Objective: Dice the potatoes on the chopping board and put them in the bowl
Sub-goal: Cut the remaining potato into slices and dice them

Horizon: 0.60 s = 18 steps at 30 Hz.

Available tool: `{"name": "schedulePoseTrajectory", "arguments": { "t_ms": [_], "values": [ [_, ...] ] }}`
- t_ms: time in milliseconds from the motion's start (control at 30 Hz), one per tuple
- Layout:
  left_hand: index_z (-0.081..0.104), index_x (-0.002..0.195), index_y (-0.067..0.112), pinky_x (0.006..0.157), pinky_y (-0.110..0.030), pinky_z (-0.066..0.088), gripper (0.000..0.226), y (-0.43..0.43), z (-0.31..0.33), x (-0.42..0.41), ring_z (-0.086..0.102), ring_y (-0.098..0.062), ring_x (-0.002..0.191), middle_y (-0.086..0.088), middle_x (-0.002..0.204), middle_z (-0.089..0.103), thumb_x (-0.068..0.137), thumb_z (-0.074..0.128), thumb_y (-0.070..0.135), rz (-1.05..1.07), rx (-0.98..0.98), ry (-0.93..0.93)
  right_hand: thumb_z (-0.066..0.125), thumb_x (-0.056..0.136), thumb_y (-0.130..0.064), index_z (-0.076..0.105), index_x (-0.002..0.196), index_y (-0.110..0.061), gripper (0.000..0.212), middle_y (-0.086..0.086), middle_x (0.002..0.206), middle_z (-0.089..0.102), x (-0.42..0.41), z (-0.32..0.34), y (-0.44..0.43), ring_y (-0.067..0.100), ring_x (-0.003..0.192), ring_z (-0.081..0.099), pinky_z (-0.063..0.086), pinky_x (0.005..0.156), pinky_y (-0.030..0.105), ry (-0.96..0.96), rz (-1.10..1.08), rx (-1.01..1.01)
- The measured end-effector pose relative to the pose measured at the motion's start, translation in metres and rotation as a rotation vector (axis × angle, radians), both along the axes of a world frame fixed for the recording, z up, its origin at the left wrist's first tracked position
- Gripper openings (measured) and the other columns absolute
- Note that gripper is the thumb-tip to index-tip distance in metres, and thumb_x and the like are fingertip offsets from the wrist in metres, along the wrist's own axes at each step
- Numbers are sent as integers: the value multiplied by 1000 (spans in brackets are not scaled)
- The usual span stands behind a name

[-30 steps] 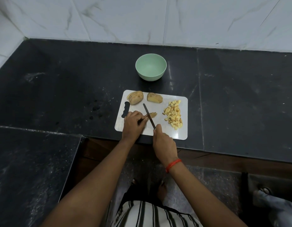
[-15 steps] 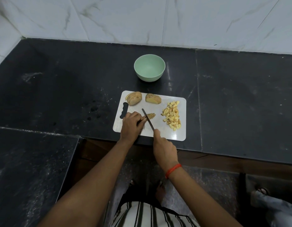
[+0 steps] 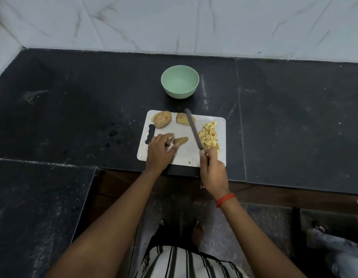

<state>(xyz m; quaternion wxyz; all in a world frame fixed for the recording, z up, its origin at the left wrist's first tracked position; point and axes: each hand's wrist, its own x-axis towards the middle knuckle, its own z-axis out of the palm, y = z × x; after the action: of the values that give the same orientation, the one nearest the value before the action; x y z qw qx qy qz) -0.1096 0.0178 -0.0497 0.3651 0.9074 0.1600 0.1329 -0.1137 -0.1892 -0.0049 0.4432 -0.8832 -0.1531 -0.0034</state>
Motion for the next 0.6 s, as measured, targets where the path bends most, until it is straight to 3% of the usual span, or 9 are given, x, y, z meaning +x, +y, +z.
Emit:
{"name": "schedulePoseTrajectory", "arguments": {
  "t_ms": [33,100,200,300,467,600],
  "values": [
    [63,133,24,86,-41,48,48,1,2,1,52,-17,105,6,109,61,91,70,46,-28,36,46,42,107,-34,43,98,-21,16,-3,65,56,12,1,-3,16,53,55,37,43,39,11,-36,60],
    [57,140,28,90,-43,44,57,-1,9,5,49,-20,116,1,125,56,90,69,52,-90,184,163,45,107,-32,43,95,-21,16,-3,67,57,29,-3,-11,10,56,55,40,46,32,19,-87,129],
    [61,133,29,91,-45,44,44,-8,17,14,49,-23,116,0,128,52,93,67,45,-142,307,222,48,106,-27,42,93,-16,17,-8,65,53,36,-12,-21,6,54,51,36,47,23,34,-111,196],
    [62,122,19,92,-43,48,29,-11,20,26,52,-25,111,-4,121,53,95,68,30,-191,252,226,48,106,-26,43,94,-16,16,-1,68,56,36,-19,-22,10,58,54,40,49,30,29,-151,236],
    [63,123,13,94,-36,48,23,-26,24,45,53,-25,112,-7,123,52,102,57,21,-263,202,261,46,106,-30,43,95,-15,18,-3,66,55,36,-21,-22,12,58,55,42,49,34,27,-169,241],
    [61,133,17,94,-35,52,32,-55,33,50,63,-20,105,-5,119,63,102,51,13,-196,-33,180,45,106,-29,43,95,-16,17,0,68,57,35,-19,-23,14,60,57,43,51,36,30,-159,250]
  ]
}}
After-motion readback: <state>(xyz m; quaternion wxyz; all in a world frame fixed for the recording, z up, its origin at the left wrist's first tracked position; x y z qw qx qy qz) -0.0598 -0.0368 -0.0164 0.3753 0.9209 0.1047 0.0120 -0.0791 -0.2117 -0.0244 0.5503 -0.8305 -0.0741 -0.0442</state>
